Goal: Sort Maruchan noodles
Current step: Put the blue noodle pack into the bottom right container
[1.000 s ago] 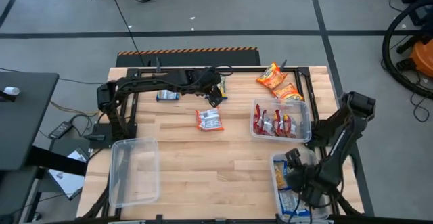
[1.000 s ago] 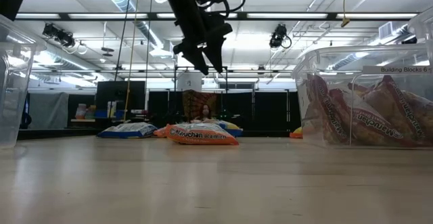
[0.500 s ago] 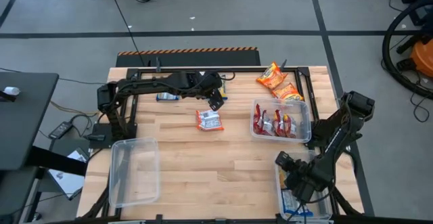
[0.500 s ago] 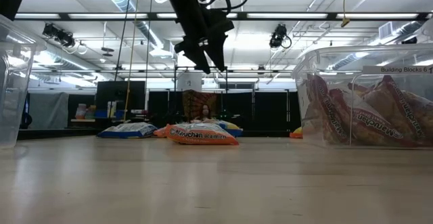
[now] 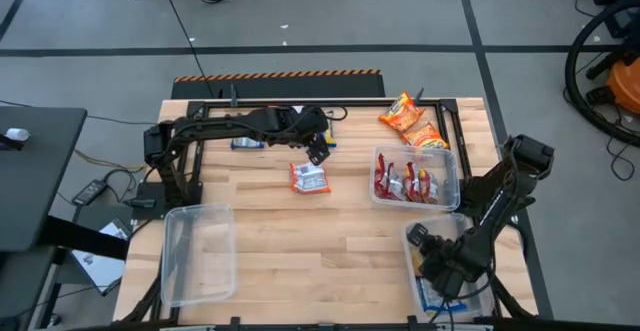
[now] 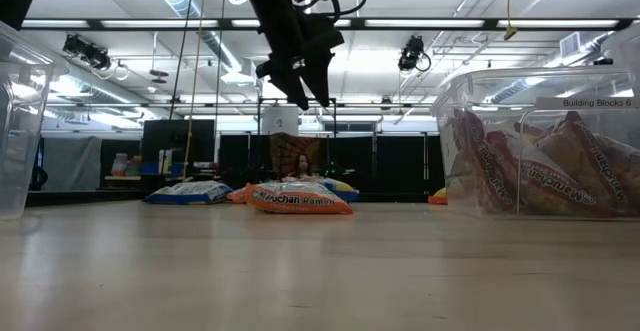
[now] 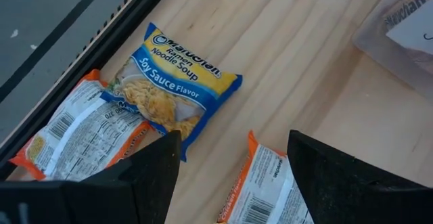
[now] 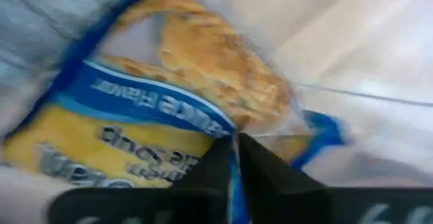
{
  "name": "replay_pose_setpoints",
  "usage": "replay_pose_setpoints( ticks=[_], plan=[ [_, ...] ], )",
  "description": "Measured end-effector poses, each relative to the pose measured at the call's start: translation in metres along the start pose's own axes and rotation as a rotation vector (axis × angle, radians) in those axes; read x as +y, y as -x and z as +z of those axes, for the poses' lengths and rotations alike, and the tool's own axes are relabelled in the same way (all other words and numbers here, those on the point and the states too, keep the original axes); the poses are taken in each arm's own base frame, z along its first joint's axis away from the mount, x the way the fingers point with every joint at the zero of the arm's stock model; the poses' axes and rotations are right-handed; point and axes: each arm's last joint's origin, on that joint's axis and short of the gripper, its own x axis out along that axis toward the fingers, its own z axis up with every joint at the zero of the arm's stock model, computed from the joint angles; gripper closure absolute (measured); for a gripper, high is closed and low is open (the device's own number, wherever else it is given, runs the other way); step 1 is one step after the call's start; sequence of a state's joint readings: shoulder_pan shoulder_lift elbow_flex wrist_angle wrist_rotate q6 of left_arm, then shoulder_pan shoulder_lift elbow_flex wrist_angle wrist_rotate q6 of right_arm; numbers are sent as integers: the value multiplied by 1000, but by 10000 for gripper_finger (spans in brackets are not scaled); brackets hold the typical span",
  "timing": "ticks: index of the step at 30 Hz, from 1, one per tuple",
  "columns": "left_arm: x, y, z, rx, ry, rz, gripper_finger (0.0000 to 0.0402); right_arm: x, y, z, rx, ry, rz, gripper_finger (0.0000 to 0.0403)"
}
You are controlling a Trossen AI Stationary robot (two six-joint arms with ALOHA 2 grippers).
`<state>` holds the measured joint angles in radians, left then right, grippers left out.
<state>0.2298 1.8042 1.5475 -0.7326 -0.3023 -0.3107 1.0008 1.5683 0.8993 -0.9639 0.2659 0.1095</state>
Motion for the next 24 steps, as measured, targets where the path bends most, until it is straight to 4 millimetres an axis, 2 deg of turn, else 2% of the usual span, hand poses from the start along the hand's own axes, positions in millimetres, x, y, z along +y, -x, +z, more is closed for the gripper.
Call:
replay_pose_setpoints(
  ticks=[3, 10, 13, 18, 24],
  plan=[
    [-1, 0, 0, 0, 15, -3, 127, -1, 6, 1, 27, -11, 23, 392],
    [-6, 2, -2, -3, 39, -12, 127, -9, 45, 5, 89, -45, 23, 396],
    [-8, 3, -2, -4, 52, -18, 127, -8, 53, 8, 84, -81, 89, 397],
    [-14, 4, -3, -15, 55, -32, 127, -2, 43, 5, 67, -134, 32, 377],
    [-20, 6, -5, -15, 55, -42, 127, 6, 18, -6, 99, -183, 36, 299]
  ],
)
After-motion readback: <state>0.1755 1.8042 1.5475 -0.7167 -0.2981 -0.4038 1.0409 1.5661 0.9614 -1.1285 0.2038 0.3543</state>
